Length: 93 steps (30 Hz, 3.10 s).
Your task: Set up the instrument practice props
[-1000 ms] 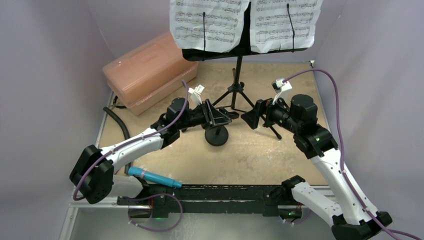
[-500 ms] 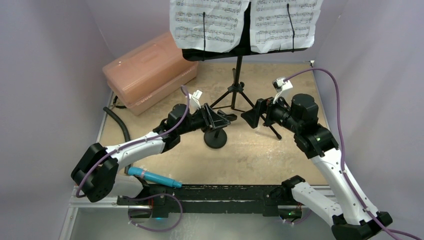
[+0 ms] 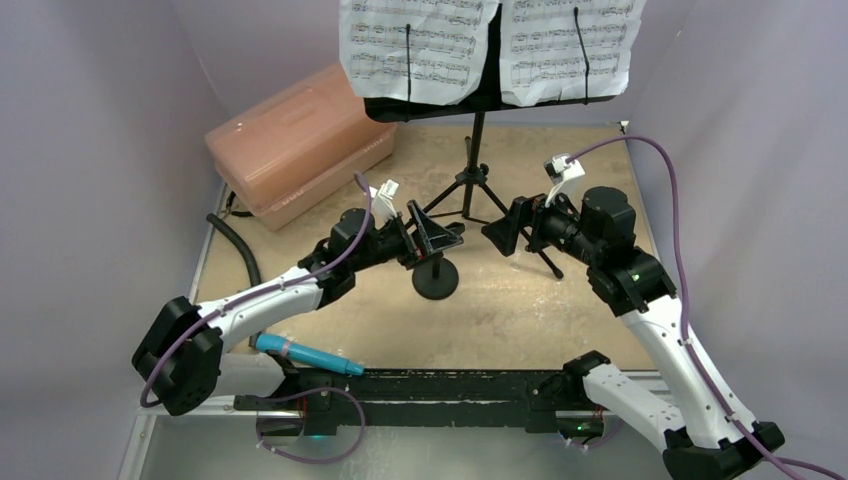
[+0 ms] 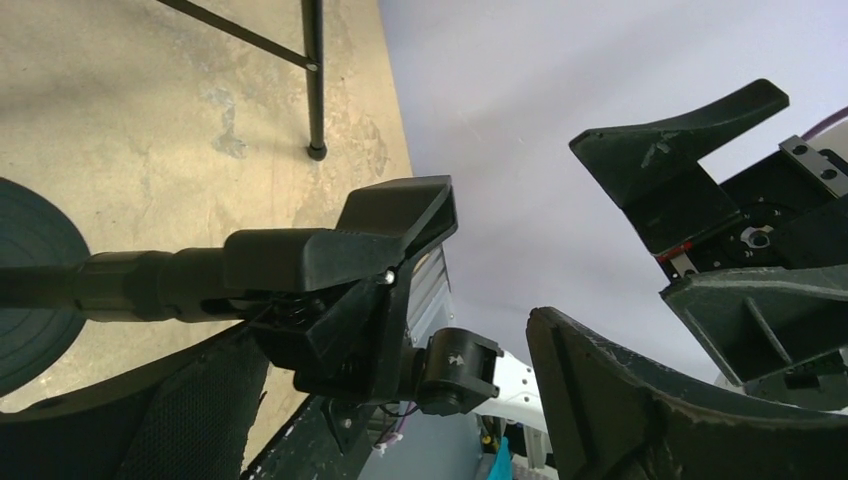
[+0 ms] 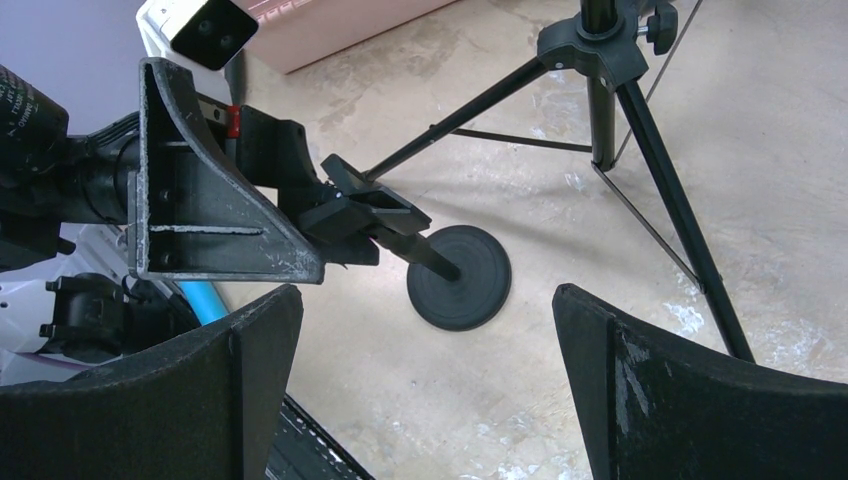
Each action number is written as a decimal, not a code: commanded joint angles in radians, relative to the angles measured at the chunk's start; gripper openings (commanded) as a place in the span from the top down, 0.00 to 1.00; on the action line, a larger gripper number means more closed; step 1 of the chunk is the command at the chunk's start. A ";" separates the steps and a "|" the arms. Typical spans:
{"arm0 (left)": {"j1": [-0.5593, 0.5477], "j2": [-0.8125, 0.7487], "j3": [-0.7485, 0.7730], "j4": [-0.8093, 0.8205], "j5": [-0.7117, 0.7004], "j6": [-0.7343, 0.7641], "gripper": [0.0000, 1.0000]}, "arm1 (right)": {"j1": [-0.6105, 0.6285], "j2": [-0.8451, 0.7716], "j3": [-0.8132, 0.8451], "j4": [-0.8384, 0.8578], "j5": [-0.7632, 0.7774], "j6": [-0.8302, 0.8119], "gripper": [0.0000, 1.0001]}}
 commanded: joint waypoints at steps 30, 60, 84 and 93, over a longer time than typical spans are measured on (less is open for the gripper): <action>0.152 -0.277 0.050 -0.449 -0.297 0.133 0.04 | 0.002 -0.014 0.010 0.045 -0.012 0.007 0.02; 0.158 -0.198 0.091 -1.777 -0.671 -0.681 0.10 | 0.002 -0.019 -0.019 0.044 -0.048 0.004 0.02; 0.159 -0.125 -0.169 -1.522 -0.572 -0.777 0.26 | 0.003 -0.009 0.007 0.039 -0.035 -0.005 0.02; 0.159 -0.125 -0.188 -1.392 -0.596 -0.709 0.60 | 0.003 -0.012 0.010 0.028 -0.035 -0.012 0.02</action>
